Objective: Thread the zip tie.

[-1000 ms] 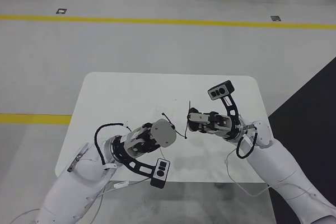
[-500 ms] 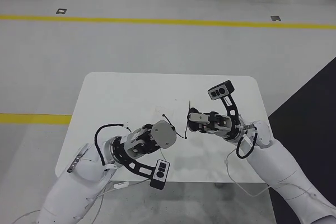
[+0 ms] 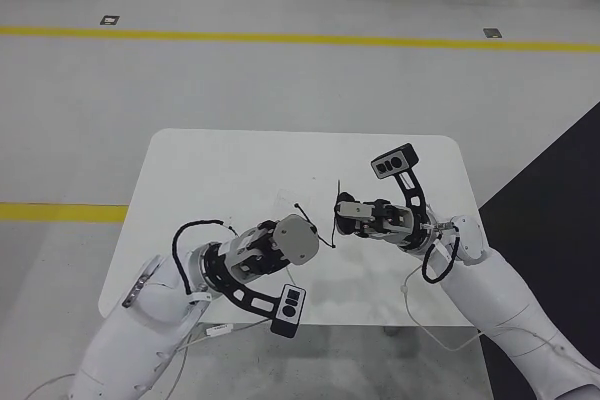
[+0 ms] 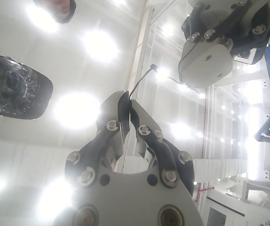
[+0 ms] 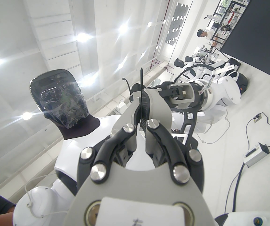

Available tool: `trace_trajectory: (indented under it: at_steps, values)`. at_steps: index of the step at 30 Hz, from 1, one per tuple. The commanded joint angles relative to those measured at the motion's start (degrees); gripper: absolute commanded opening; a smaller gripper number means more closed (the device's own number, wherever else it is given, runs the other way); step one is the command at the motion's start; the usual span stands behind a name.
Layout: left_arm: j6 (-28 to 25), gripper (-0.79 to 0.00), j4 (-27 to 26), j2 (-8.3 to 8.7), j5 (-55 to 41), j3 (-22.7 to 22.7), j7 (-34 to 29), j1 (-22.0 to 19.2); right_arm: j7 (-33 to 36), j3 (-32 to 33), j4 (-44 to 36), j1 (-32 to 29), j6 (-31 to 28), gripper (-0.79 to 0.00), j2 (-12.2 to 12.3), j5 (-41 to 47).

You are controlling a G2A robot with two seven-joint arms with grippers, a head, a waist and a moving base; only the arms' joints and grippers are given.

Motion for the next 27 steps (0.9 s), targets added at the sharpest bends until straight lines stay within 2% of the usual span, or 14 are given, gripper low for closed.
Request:
trace_trajectory:
  at_steps: [1, 13, 27]
  values:
    - [-0.11, -0.785, 0.18, -0.16, -0.03, 0.04, -0.19, -0.16, 0.0, 0.0, 0.0, 0.0, 0.0, -0.785, 0.0, 0.0]
    - [-1.32, -0.785, 1.36, -0.7, -2.32, 0.18, 1.63, -0.13, 0.0, 0.0, 0.0, 0.0, 0.0, -0.785, 0.0, 0.0]
    - [0.11, -0.785, 1.33, -1.33, -0.84, -1.21, 1.03, 0.16, 0.0, 0.0, 0.0, 0.0, 0.0, -0.785, 0.0, 0.0]
